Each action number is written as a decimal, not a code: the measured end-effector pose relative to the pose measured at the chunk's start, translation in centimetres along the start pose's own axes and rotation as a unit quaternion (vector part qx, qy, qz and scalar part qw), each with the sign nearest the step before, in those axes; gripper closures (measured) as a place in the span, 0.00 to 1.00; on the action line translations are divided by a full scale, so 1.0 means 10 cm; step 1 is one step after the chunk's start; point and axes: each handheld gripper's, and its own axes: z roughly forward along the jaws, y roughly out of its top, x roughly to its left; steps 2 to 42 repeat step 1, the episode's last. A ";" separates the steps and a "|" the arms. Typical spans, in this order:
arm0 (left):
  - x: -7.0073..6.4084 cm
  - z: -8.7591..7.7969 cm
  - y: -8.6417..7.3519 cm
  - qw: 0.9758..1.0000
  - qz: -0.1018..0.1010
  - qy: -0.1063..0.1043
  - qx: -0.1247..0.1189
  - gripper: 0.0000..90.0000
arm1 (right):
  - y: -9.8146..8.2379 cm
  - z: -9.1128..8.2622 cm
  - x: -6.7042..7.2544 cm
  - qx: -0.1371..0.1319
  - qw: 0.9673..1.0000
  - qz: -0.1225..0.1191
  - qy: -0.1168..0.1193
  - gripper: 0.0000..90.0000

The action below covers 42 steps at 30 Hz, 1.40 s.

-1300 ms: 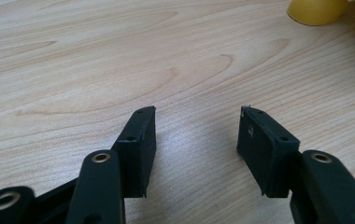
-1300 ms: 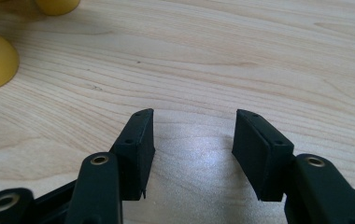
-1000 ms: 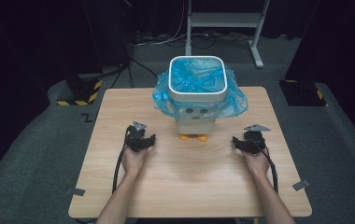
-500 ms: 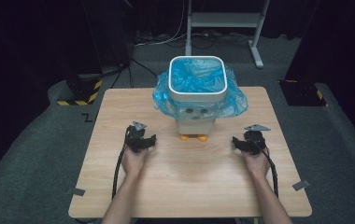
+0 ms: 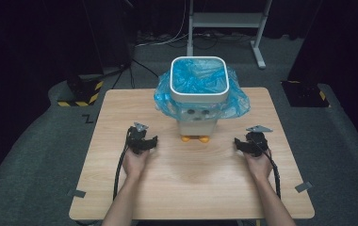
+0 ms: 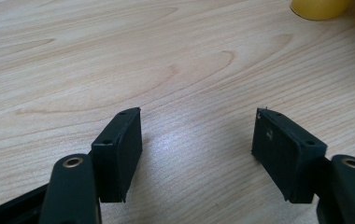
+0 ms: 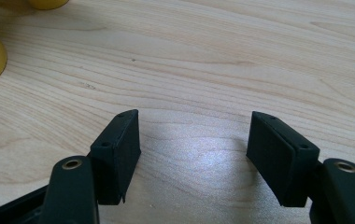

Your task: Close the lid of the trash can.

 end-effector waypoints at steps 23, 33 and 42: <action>0.00 0.00 0.00 1.000 0.000 0.000 0.000 0.37 | 0.00 0.00 0.00 0.000 1.000 0.000 0.000 0.38; 0.00 0.00 0.00 1.000 0.000 0.000 0.000 0.37 | 0.00 0.00 0.00 0.000 1.000 0.000 0.000 0.38; 0.00 0.00 0.00 1.000 0.000 0.000 0.000 0.37 | 0.00 0.00 0.00 0.000 1.000 0.000 0.000 0.38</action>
